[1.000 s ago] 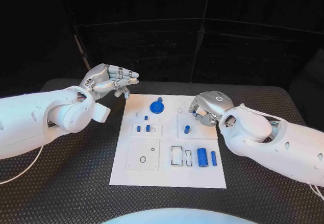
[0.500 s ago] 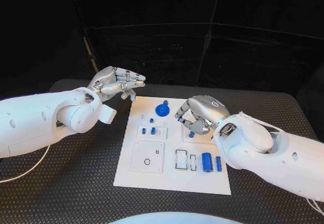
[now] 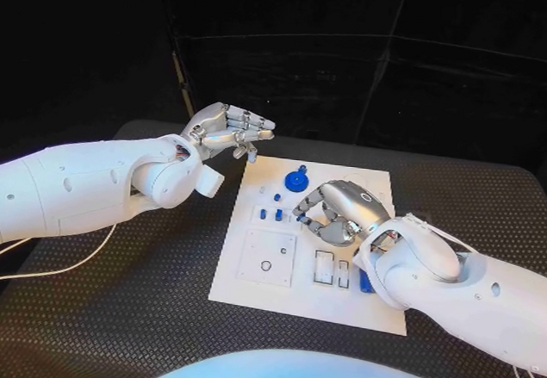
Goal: Assemble the parts on the task board
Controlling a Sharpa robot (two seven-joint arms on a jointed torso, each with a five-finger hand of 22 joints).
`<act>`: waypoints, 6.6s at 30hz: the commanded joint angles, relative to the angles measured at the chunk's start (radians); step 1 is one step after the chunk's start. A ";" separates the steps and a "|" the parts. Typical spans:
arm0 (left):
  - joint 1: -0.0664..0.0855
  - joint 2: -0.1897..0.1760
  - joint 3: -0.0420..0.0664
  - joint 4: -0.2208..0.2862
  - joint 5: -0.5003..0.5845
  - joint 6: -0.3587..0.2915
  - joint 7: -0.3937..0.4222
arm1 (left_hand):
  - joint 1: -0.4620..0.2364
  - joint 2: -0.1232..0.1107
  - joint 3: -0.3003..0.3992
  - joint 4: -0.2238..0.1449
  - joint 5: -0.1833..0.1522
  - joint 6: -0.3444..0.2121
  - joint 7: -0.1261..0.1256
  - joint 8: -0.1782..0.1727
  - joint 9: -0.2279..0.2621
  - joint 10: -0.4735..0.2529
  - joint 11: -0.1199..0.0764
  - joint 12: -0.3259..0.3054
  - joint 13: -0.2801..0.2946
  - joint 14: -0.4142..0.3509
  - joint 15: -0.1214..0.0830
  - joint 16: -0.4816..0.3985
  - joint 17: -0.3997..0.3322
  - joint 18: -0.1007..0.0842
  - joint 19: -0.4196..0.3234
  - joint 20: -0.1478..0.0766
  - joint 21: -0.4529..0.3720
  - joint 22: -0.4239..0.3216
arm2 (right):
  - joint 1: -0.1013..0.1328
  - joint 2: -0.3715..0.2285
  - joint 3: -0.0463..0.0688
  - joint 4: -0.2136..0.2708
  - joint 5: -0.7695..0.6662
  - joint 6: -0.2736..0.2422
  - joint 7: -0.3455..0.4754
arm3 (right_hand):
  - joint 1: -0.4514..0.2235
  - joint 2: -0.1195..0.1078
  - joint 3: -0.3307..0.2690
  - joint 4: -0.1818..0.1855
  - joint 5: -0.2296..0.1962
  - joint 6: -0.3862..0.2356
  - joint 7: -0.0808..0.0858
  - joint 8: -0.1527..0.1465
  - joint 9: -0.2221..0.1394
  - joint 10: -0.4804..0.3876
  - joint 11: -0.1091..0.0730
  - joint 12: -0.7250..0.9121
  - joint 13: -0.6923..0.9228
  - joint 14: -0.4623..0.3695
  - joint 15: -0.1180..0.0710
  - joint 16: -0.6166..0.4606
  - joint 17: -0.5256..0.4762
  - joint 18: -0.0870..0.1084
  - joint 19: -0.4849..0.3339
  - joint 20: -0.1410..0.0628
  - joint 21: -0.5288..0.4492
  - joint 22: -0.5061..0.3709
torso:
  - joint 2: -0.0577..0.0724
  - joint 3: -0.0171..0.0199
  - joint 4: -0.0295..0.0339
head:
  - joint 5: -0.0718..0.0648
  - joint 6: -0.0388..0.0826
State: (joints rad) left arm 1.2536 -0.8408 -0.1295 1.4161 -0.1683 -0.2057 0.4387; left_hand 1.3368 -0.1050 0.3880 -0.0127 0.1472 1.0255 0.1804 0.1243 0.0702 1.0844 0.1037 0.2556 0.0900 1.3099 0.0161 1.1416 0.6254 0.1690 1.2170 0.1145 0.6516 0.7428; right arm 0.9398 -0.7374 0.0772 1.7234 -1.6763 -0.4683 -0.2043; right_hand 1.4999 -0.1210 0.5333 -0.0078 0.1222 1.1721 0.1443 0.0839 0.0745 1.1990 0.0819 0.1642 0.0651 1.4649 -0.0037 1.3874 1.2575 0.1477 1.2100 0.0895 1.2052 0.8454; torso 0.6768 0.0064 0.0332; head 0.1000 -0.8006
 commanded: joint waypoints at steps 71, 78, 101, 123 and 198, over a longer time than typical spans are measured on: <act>0.002 0.022 0.001 -0.014 0.005 0.015 0.008 | 0.000 0.012 -0.007 0.000 -0.004 -0.009 0.001 0.005 0.000 -0.007 0.003 0.006 0.001 -0.005 0.002 -0.005 -0.002 0.013 -0.007 0.002 -0.005 -0.001 | -0.076 0.113 -0.043 -0.106 -0.082 0.175 -0.003 | -0.036 -0.005 -0.003 -0.009 -0.001 -0.011 0.007 -0.018 -0.005 -0.002 -0.001 -0.020 0.000 0.046 -0.001 0.000 -0.009 -0.008 -0.017 0.008 -0.003 -0.016 | -0.002 0.0001 -0.0026 | 0.065 -0.072; 0.002 0.023 0.001 -0.017 0.005 0.019 0.004 | 0.000 0.012 -0.007 0.000 -0.004 -0.009 0.001 0.005 0.000 -0.007 0.003 0.006 0.001 -0.005 0.002 -0.005 -0.002 0.013 -0.007 0.002 -0.005 -0.001 | -0.076 0.111 -0.048 -0.112 -0.086 0.151 -0.008 | -0.067 -0.027 0.002 -0.012 0.000 -0.140 0.040 -0.026 -0.013 -0.077 0.028 -0.059 -0.003 0.038 0.024 -0.013 -0.031 -0.002 -0.045 0.027 -0.023 -0.054 | -0.003 0.0011 -0.0027 | 0.066 -0.072; 0.001 0.025 0.001 -0.025 0.005 0.023 -0.001 | 0.002 0.013 -0.010 -0.001 -0.003 -0.012 0.002 0.007 -0.001 -0.013 0.003 0.010 0.002 -0.008 0.002 -0.007 -0.007 0.013 -0.007 0.002 -0.008 -0.003 | -0.077 0.043 -0.047 -0.014 -0.107 0.000 0.020 | -0.097 -0.057 -0.070 -0.020 0.022 -0.280 0.020 -0.019 -0.007 -0.234 0.039 -0.025 0.006 0.024 0.033 -0.047 -0.087 0.018 -0.103 0.041 -0.098 -0.171 | -0.005 0.0020 -0.0049 | 0.065 -0.061; -0.007 0.028 -0.001 -0.037 0.005 0.029 -0.005 | 0.003 0.014 -0.010 -0.002 -0.003 -0.013 0.002 0.008 0.000 -0.014 0.003 0.012 0.002 -0.008 0.002 -0.006 -0.006 0.013 -0.007 0.002 -0.009 -0.004 | -0.037 -0.115 0.135 0.001 -0.082 0.216 -0.087 | -0.103 -0.050 -0.317 0.074 0.030 -0.272 0.016 -0.019 -0.006 -0.305 0.033 0.087 0.002 0.022 0.030 -0.060 -0.109 0.013 -0.070 0.040 -0.116 -0.174 | -0.005 0.0011 -0.0041 | 0.025 -0.024; -0.009 0.030 -0.003 -0.047 0.005 0.033 -0.008 | 0.003 0.016 -0.012 -0.001 -0.003 -0.014 0.002 0.010 0.000 -0.016 0.004 0.015 0.003 -0.008 0.002 -0.006 -0.006 0.013 -0.007 0.003 -0.010 -0.004 | -0.032 -0.137 0.140 0.069 -0.070 0.235 -0.096 | 0.012 0.033 -0.125 0.120 0.004 -0.056 0.003 -0.010 -0.003 0.023 -0.010 -0.008 -0.001 0.037 -0.008 -0.031 -0.074 0.003 -0.017 0.003 -0.082 -0.121 | -0.005 0.0026 -0.0040 | 0.005 -0.017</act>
State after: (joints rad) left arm 1.2438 -0.8118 -0.1337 1.3691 -0.1676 -0.1813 0.4268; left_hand 1.3406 -0.1012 0.3826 -0.0126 0.1472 1.0185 0.1803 0.1280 0.0703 1.0737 0.1073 0.2674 0.0919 1.3064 0.0197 1.1416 0.6200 0.1689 1.2170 0.1145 0.6479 0.7393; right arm 0.9061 -0.8746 0.2157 1.7796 -1.7486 -0.1949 -0.3147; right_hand 1.5171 -0.0805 0.4038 0.1114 0.1208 1.1106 0.1435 0.0772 0.0711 1.2151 0.0696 0.1611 0.0632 1.4648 -0.0038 1.3533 1.1833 0.1553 1.1884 0.0929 1.1192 0.7233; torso 0.6696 0.0091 0.0275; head 0.0992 -0.8184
